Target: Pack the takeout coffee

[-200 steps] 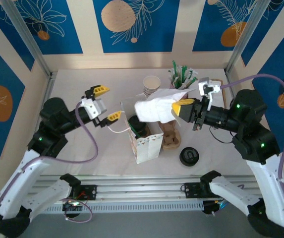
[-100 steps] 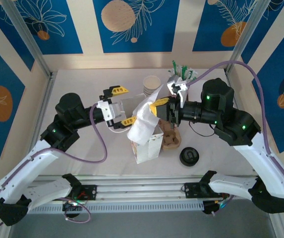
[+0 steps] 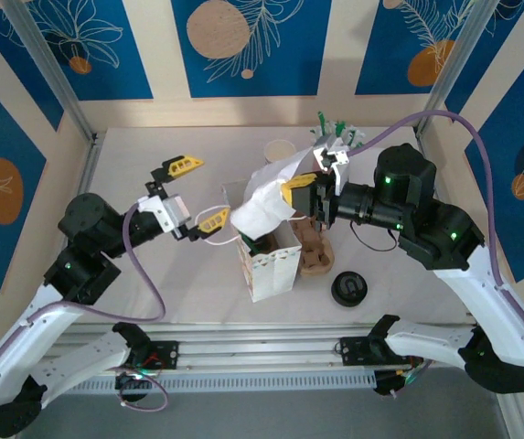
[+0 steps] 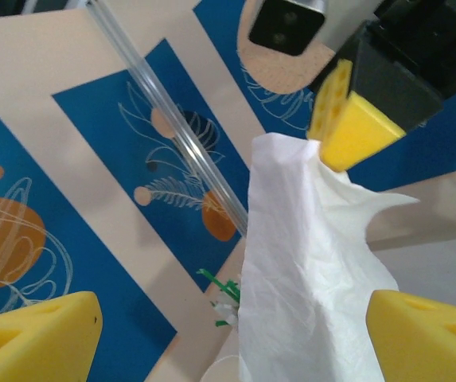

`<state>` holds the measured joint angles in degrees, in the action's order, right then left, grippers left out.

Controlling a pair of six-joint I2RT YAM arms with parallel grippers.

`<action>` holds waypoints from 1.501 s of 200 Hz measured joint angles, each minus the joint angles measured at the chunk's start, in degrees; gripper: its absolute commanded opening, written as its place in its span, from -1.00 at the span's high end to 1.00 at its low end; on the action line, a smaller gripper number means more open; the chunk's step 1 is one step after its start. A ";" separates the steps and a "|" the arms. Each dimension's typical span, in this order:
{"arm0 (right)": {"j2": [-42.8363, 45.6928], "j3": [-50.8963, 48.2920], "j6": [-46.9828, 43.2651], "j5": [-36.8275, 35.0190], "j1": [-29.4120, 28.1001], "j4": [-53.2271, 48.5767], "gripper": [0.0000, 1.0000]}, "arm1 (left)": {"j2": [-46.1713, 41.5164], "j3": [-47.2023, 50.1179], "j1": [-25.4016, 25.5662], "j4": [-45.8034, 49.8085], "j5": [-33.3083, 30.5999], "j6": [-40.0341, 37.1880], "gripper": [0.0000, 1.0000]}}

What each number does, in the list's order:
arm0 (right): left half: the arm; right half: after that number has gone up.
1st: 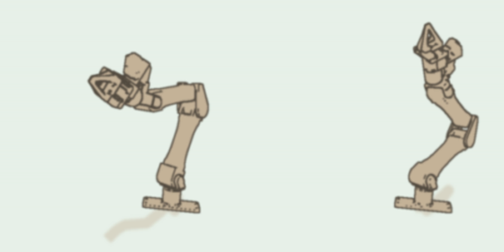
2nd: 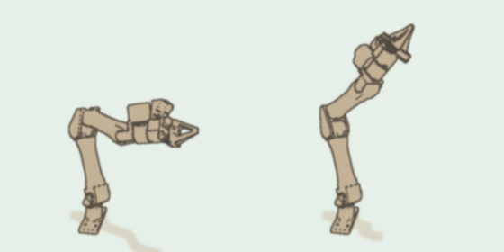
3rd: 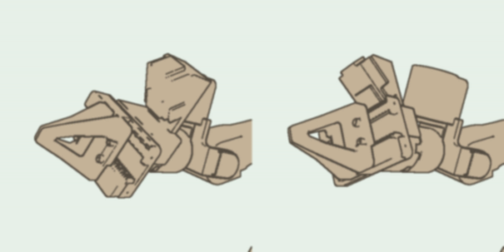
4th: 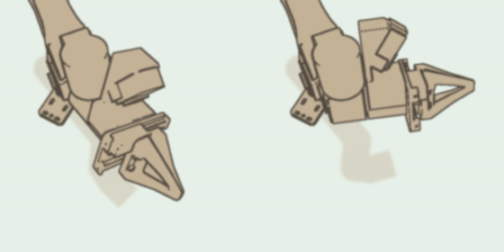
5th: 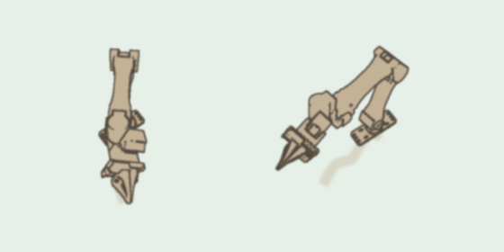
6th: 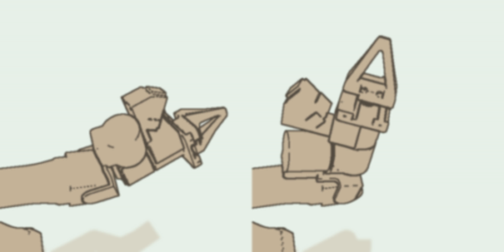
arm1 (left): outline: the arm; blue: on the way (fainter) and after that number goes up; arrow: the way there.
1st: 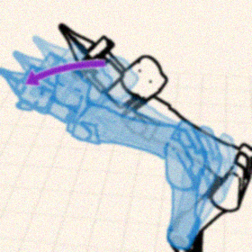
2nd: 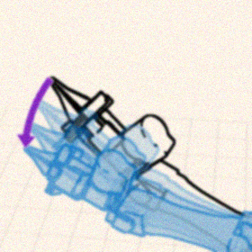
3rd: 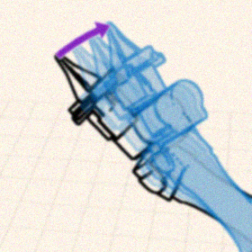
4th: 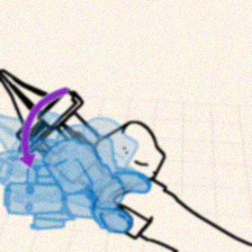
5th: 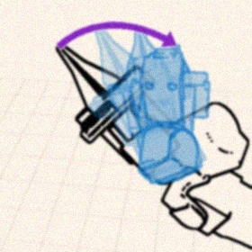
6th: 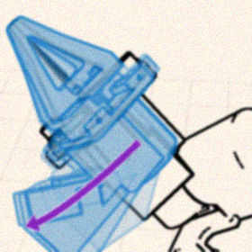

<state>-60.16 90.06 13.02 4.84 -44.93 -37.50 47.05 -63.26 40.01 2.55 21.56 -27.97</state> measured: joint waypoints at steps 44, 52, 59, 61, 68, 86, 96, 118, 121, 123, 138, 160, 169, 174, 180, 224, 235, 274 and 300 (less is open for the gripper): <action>-0.07 2.56 -0.13 1.16 -0.68 0.37 1.00 | 4.20 -0.02 0.04 3.52 0.92 2.54 -0.68; -0.07 3.06 -0.17 1.20 -0.92 0.57 1.00 | 4.85 0.00 0.04 3.85 1.36 3.52 -0.68; -0.07 3.41 -0.20 1.20 -1.14 0.63 1.00 | 5.16 0.02 0.15 3.96 1.86 4.35 -0.68; -0.07 3.50 -0.20 1.20 -1.22 0.66 1.00 | 5.20 0.02 0.20 3.93 2.03 4.66 -0.68; -0.07 3.72 -0.26 1.16 -1.53 0.68 1.00 | 5.20 0.02 0.33 3.87 2.49 5.49 -0.67; -0.15 3.93 -0.63 1.03 -2.36 0.74 1.00 | 5.01 0.02 0.90 3.58 3.06 7.34 -0.67; -0.46 4.22 -0.83 0.66 -2.97 0.79 1.00 | 4.87 0.02 1.09 3.45 3.08 8.22 -0.67; -1.55 5.05 -1.70 -0.87 -4.59 0.72 1.00 | 4.31 0.02 1.18 3.34 3.06 9.73 -0.68; -1.81 5.27 -1.90 -1.36 -4.87 0.63 1.00 | 4.17 0.02 1.18 3.21 3.06 10.01 -0.68; -1.99 5.44 -2.03 -1.70 -5.05 0.57 1.00 | 4.09 0.02 1.18 3.15 3.06 10.21 -0.68; -3.32 6.91 -2.60 -3.65 -6.01 0.20 1.00 | 3.28 0.02 1.27 2.80 3.10 11.65 -0.66; -4.46 7.82 -3.32 -5.33 -6.86 0.17 1.00 | 2.34 0.02 1.29 2.80 3.43 13.07 -0.60; -4.68 8.04 -3.65 -5.79 -7.26 0.13 1.00 | 2.23 0.02 1.36 2.84 3.50 13.40 -0.56; -4.83 8.24 -3.74 -5.99 -7.50 0.13 1.00 | 2.23 0.02 1.38 2.86 3.50 13.55 -0.53; -5.01 8.55 -3.87 -6.19 -7.78 0.13 1.00 | 2.29 0.02 1.40 2.91 3.50 13.81 -0.50; -5.33 10.45 -4.76 -7.13 -10.78 0.15 1.00 | 4.04 0.74 1.44 3.02 3.48 16.04 -0.30; -5.31 10.69 -5.07 -7.65 -11.76 0.15 1.00 | 4.61 0.85 1.44 2.95 3.48 16.92 -0.22; -5.31 10.84 -5.64 -9.49 -14.80 0.17 1.00 | 5.46 1.40 1.53 2.60 2.49 19.26 0.19; -5.31 10.69 -5.57 -9.66 -15.52 0.20 1.00 | 5.57 1.42 1.53 2.29 0.70 20.11 0.39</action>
<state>-65.47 100.75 7.44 -4.82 -60.45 -37.30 52.62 -61.84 41.54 4.84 22.26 -7.86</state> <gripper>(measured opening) 0.063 0.358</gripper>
